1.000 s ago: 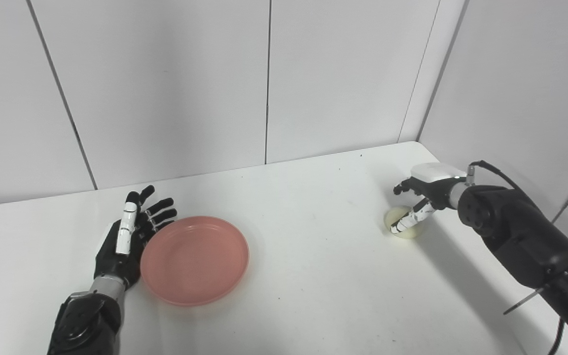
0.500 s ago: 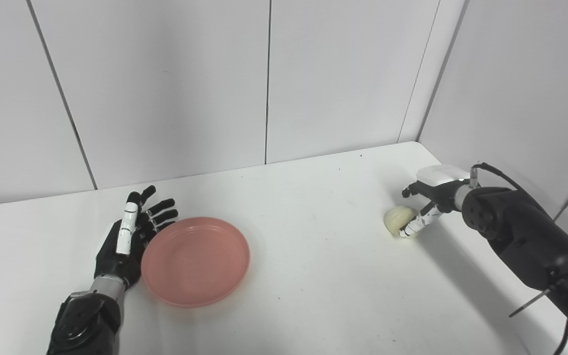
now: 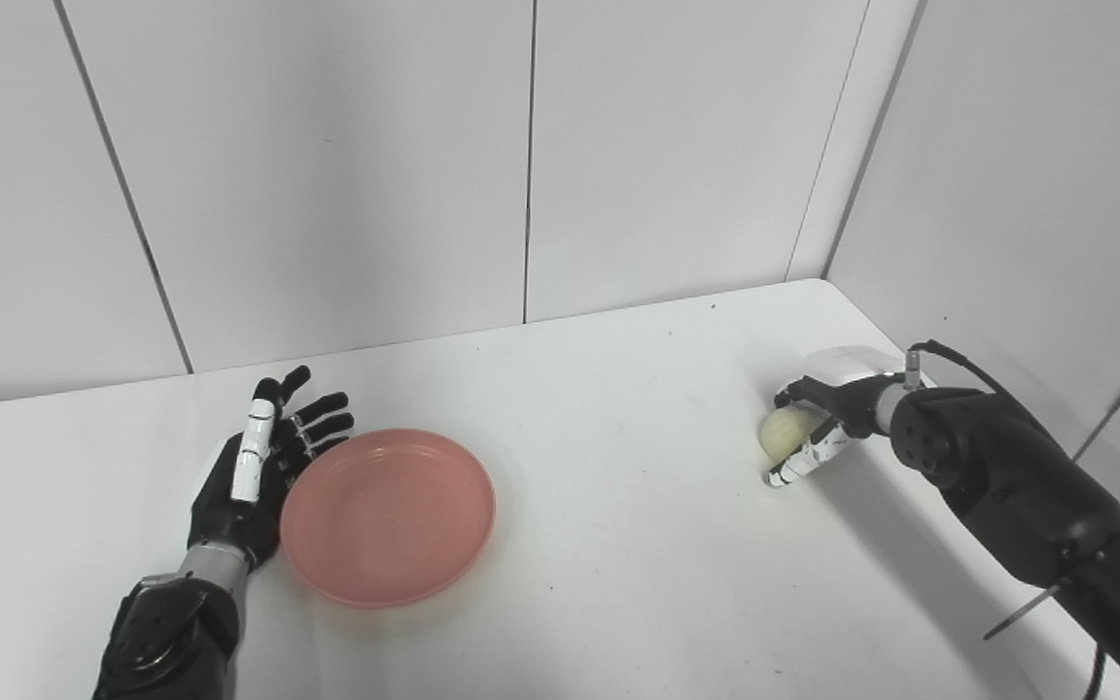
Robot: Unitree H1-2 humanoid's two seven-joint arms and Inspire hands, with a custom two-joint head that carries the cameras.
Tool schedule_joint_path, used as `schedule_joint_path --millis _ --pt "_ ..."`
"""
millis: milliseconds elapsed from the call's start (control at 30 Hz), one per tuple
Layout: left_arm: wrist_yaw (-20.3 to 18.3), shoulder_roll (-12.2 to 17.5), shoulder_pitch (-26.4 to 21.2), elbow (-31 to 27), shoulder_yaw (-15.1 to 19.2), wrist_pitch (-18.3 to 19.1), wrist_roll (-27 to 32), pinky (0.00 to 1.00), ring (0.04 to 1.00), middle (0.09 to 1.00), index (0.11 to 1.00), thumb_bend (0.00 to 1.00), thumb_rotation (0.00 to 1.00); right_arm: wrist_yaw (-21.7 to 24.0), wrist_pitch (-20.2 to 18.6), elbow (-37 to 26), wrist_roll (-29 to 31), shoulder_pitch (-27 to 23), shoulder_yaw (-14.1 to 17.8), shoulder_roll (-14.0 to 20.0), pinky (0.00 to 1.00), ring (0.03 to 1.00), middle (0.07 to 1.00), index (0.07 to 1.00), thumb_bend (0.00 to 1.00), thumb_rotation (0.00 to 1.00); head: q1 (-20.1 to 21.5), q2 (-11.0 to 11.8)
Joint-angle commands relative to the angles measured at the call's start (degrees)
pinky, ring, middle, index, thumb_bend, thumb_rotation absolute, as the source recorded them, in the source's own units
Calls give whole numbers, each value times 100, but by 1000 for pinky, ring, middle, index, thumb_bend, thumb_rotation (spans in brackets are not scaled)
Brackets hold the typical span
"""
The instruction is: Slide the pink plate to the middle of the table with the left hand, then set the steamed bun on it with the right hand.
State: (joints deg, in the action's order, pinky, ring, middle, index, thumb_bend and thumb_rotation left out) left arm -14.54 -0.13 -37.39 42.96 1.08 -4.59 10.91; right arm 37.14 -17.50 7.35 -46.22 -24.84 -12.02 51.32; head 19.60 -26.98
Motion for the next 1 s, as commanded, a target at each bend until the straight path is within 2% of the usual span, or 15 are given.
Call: schedule_joint_path --millis 0,300,333,400,433,500,533,567,700,733,767,867,967 --pt "-63 45 191 199 -59 352 -64 716 746 763 910 731 932 -111 -141 -67 13 -106 119 95 700 847 886 818 1000 607 -18 -15" --pt "-105 44 194 182 -46 401 -43 716 745 770 907 727 924 -342 -116 -81 -145 -49 61 109 688 835 872 800 1000 593 -21 -39" --pt "-104 44 196 173 -51 409 -50 714 742 768 905 729 924 -438 -178 -118 -263 -39 56 87 640 803 857 777 997 522 -20 -44" --pt "-113 46 192 183 -56 400 -57 714 741 767 905 730 926 -589 -250 -158 -429 -23 66 52 592 771 841 757 993 457 -21 -48" --pt "-118 48 187 195 -56 392 -56 713 739 767 906 729 926 -642 -260 -164 -486 -17 78 38 534 703 791 729 950 351 -21 -48" --pt "-121 46 198 149 -56 421 -50 711 737 764 905 729 928 -671 -278 -167 -535 -30 102 30 475 631 748 703 912 267 -25 -49" --pt "-121 46 212 104 -61 446 -51 715 742 767 907 717 932 -679 -269 -171 -531 -33 121 33 396 530 668 672 876 152 -18 -58" --pt "-126 47 220 80 -64 456 -50 718 746 770 908 710 936 -686 -252 -178 -520 -34 130 44 346 464 607 652 858 93 -16 -56" --pt "-149 58 205 118 -63 455 -47 721 749 772 908 710 937 -640 -215 -235 -403 -27 199 85 306 420 520 602 869 130 -12 -54" --pt "-150 59 204 123 -63 455 -49 721 746 769 906 717 934 -630 -209 -251 -379 -24 219 86 283 383 494 594 694 53 -12 -54" --pt "-156 61 204 125 -66 452 -51 721 746 768 906 720 932 -624 -211 -263 -345 -19 248 77 275 370 485 591 634 27 -14 -57" --pt "-170 60 213 105 -73 443 -54 715 741 770 909 716 937 -613 -236 -303 -289 4 296 53 184 245 470 507 546 2 -10 -70" --pt "-177 55 212 114 -68 436 -50 716 744 773 909 712 937 -544 -296 -318 -296 2 281 47 176 239 469 490 534 0 -18 -67"
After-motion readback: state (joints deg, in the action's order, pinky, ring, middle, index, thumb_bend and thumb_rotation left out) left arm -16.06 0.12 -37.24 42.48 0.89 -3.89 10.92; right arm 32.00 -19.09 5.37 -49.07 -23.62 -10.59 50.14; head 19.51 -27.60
